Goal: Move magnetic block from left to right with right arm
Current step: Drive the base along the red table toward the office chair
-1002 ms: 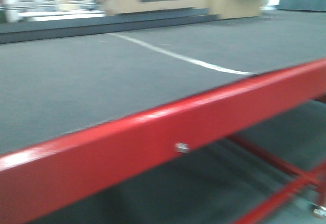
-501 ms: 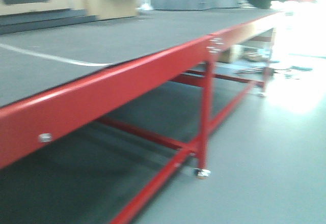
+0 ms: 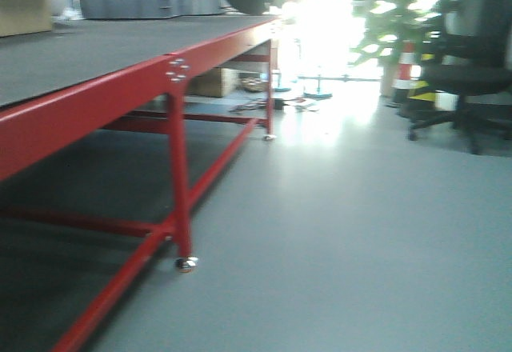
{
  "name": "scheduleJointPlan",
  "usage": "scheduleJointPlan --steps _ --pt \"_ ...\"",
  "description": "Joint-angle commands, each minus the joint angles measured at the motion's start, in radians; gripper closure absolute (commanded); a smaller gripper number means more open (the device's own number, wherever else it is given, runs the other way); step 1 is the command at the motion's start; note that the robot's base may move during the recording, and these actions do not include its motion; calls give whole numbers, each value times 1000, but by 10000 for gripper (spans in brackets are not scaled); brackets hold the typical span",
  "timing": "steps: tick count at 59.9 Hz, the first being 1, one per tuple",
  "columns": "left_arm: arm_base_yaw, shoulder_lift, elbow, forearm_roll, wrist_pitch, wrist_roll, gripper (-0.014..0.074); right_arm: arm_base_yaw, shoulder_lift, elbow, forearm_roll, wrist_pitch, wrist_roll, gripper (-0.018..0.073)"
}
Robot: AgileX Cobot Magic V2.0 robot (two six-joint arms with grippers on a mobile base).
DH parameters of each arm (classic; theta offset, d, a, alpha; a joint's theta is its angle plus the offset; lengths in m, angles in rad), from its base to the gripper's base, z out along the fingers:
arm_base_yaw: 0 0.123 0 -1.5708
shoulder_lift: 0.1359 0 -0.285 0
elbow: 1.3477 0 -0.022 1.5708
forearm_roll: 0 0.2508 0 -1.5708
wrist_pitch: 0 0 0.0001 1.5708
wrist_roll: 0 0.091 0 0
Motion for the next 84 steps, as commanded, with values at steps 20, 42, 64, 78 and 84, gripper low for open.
scheduleJointPlan --steps 20,42,64,78,84 --pt "0 -13 9 0 -88 -7 712 -5 17 -26 -17 -83 -10 440" --pt "0 -13 9 0 -88 -7 713 -5 17 -26 -17 -83 -10 440" --pt "0 -15 11 0 -88 -7 713 -5 19 -26 -17 -84 -10 440" --pt "0 -15 11 0 -88 -7 713 -5 19 -26 -17 -83 -10 440" --pt "0 -15 11 0 -88 -7 713 -5 19 -26 -17 -83 -10 440"
